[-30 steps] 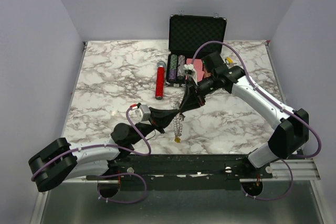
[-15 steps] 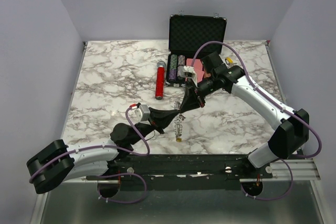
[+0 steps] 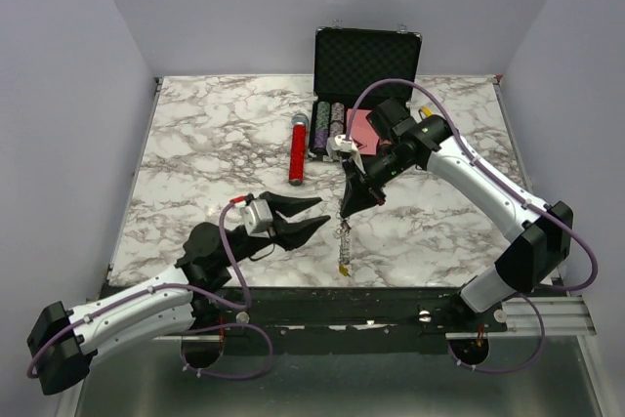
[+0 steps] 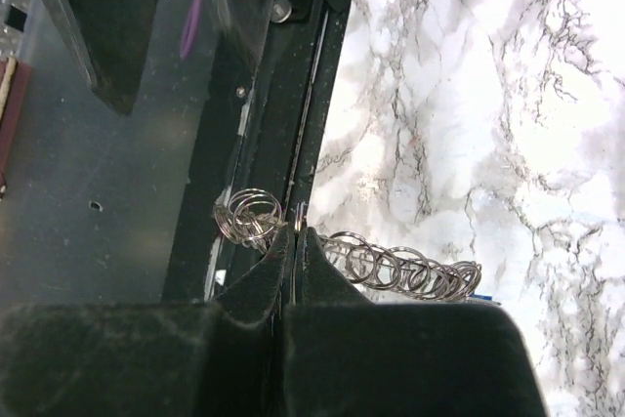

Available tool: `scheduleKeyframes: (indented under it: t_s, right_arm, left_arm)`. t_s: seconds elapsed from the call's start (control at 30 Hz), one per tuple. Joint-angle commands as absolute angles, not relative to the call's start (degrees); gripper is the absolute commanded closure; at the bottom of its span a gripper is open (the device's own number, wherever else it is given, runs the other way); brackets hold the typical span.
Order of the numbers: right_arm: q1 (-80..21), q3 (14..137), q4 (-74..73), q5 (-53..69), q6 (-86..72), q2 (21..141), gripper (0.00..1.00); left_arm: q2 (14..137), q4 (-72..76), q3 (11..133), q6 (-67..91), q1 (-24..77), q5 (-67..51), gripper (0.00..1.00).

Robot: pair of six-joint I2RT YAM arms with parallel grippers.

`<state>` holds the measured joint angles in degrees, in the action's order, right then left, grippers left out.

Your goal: Put the keys on the keyring

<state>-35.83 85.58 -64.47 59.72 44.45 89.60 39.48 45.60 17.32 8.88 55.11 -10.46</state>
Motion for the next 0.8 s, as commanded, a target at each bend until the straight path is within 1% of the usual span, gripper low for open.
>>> scheduleKeyframes:
  t_s: [0.0, 0.13, 0.3, 0.6, 0.7, 0.77]
  right_arm:
    - [-37.09, 88.77, -68.38, 56.35, 47.81, 90.53, 1.0]
    - [-37.62, 89.56, -68.64, 55.55, 47.73, 91.05, 1.0]
    - [-38.05, 89.56, -68.55, 55.2, 47.55, 91.06, 1.0]
    - [-38.23, 89.38, -68.64, 55.55, 47.81, 91.05, 1.0]
    - [-38.32, 89.38, -68.73, 55.55, 47.99, 91.05, 0.99]
    - [-38.41, 89.38, -68.73, 55.63, 48.08, 90.97, 1.0]
  left_arm:
    - [40.68, 25.25, 22.84, 2.55, 54.67, -18.97, 0.5]
    - [45.08, 21.36, 26.45, 0.88, 54.76, -21.71, 0.5]
    - [48.16, 21.1, 28.3, 0.26, 54.76, -20.83, 0.5]
    - [49.22, 20.13, 29.0, -2.28, 54.67, -18.46, 0.51]
    - [49.48, 19.95, 29.09, -2.46, 54.67, -18.28, 0.53]
    - [49.92, 19.69, 29.44, -2.55, 54.67, -18.28, 0.56]
